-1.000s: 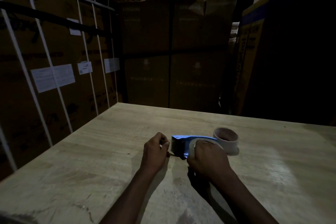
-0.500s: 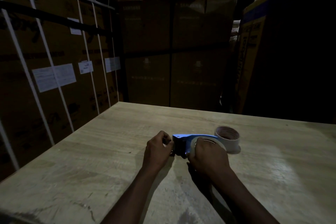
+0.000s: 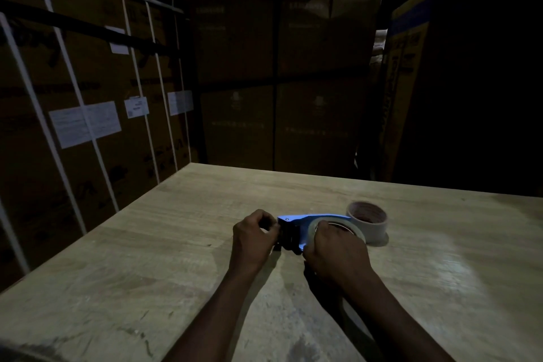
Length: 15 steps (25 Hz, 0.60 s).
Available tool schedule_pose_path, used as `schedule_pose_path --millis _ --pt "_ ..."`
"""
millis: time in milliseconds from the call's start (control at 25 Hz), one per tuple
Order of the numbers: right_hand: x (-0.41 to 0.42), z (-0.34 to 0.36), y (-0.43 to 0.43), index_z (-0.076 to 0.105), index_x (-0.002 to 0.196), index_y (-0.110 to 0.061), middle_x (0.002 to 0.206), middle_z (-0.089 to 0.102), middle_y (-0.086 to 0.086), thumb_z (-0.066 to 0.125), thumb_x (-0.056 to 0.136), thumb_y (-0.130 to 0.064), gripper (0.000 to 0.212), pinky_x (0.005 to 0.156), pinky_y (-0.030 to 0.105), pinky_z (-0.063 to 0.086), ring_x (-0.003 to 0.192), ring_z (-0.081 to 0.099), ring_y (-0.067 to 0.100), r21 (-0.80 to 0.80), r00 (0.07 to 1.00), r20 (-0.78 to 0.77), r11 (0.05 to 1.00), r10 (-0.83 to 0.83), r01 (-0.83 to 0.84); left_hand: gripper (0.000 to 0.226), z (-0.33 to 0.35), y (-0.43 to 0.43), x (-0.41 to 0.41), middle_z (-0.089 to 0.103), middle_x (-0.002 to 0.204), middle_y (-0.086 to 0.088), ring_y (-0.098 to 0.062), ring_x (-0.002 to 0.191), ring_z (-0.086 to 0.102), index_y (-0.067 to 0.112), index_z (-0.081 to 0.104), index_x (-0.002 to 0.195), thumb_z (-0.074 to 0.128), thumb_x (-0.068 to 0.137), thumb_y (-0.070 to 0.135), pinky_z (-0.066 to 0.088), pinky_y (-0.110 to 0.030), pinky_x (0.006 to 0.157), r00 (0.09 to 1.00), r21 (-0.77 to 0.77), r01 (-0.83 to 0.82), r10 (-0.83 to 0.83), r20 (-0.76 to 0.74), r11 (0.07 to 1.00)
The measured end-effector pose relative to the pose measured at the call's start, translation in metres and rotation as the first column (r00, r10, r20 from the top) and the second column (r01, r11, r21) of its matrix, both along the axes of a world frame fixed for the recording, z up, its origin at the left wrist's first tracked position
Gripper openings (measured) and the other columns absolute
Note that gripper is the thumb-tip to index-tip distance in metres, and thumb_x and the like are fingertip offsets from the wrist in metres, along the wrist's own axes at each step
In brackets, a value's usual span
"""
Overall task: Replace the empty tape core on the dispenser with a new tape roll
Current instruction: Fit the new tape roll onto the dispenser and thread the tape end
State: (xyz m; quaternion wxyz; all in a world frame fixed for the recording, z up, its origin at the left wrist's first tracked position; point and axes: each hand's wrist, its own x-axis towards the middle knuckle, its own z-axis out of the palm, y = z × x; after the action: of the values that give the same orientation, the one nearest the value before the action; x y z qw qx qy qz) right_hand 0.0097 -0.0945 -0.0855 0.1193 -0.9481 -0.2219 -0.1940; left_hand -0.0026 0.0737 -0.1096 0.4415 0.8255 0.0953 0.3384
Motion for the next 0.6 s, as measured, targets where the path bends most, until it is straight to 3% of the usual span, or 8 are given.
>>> schedule_pose_path --millis 120,600 --pt "0.0007 -0.0002 -0.0008 0.054 0.091 -0.010 0.091 0.069 0.008 0.051 0.081 -0.037 0.029 0.060 0.030 0.032 0.082 0.062 0.027 0.001 1.000 0.005 1.000 0.017 -0.017 0.014 0.0006 0.0003 0.0003 0.062 0.063 0.015 0.017 0.065 0.058 0.024 0.066 0.068 0.072 0.075 0.014 0.038 0.001 0.053 1.000 -0.003 -0.008 0.008 0.023 1.000" --pt "-0.0011 0.0024 -0.0008 0.053 0.087 -0.012 0.088 0.068 0.007 0.053 0.077 -0.037 0.027 0.058 0.029 0.032 0.080 0.062 0.027 0.024 1.000 -0.020 1.000 0.009 -0.008 0.017 -0.0012 0.0011 -0.0003 0.063 0.063 0.014 0.013 0.056 0.057 0.021 0.066 0.064 0.075 0.071 0.009 0.038 0.000 0.052 1.000 -0.002 0.002 -0.002 -0.004 1.000"
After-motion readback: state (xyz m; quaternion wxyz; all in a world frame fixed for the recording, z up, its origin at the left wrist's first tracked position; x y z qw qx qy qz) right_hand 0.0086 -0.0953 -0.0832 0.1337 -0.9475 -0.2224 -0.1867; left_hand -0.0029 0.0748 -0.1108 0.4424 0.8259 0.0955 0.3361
